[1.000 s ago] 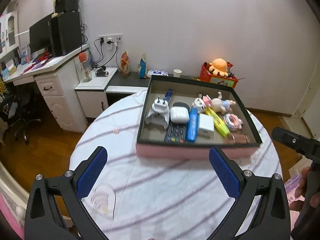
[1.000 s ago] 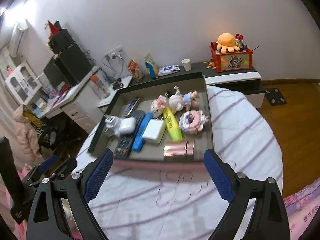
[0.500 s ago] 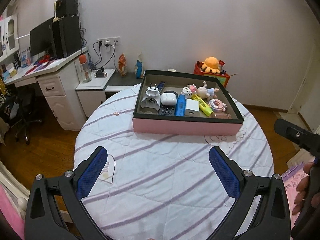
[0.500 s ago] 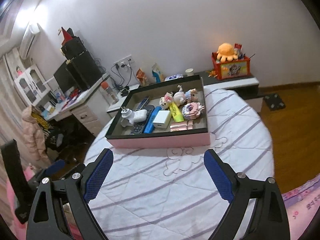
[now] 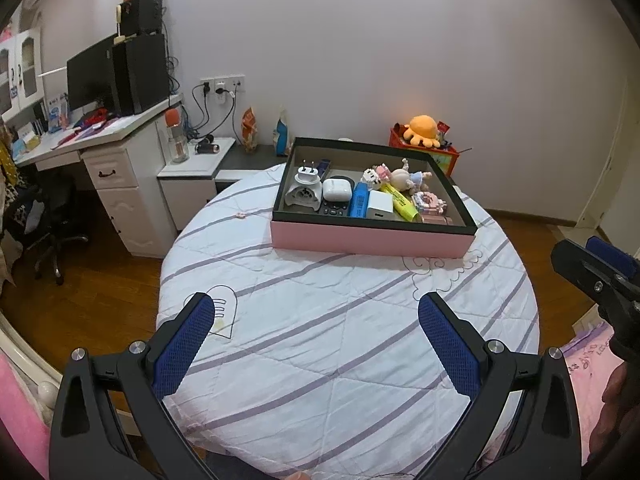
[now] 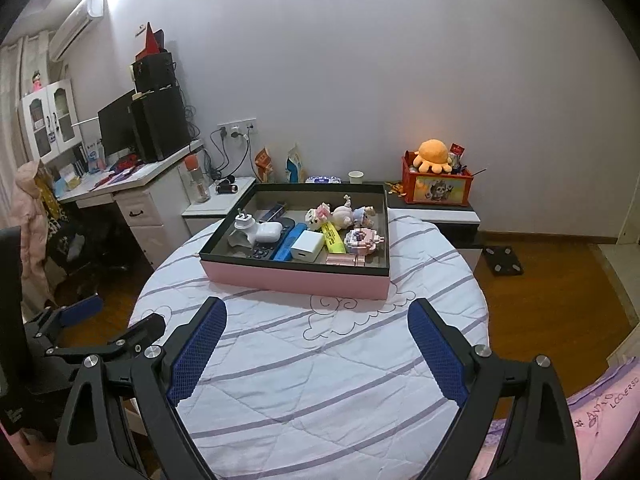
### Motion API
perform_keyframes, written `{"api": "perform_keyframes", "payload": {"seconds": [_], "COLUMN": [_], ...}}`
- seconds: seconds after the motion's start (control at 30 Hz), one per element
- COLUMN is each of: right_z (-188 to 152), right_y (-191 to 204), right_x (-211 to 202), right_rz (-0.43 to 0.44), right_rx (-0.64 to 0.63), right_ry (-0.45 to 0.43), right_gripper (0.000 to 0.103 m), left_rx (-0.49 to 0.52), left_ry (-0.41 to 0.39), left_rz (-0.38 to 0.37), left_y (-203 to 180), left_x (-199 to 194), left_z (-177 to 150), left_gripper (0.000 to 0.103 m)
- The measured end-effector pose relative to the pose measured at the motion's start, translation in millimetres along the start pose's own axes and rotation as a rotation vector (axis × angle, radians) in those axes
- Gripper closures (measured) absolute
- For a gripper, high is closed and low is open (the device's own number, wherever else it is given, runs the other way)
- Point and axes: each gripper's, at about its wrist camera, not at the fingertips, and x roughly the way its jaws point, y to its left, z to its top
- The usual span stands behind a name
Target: Organize rigid objects
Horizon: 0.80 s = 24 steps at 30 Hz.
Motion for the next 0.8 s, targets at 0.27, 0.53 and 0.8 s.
{"api": "perform_keyframes", "payload": {"seconds": [0.27, 0.53, 0.8], "right_z": [-2.1, -3.8, -5.6], "right_y": [2.2, 5.2, 2.8], "right_x": [-13.6, -39.4, -48.7], "right_rz": [-0.019, -0.047, -0.058], "right_rx": [0.0, -0.007, -0.003], "right_ry": [-0.005, -0.033, -0.039], "right_gripper": [0.009, 0.009, 0.009], "left_rx": [0.012, 0.023, 0.017], "left_ry": [-0.021, -0.086, -0.107], "left_rz": [0.009, 0.004, -0.003], "left_y": [-1.2, -5.5, -7.4], "left_x": [-21.3, -51.7, -63.8], "left_z": [-1.9, -0.9, 0.5], "left_gripper": [0.0, 0.0, 0.0]}}
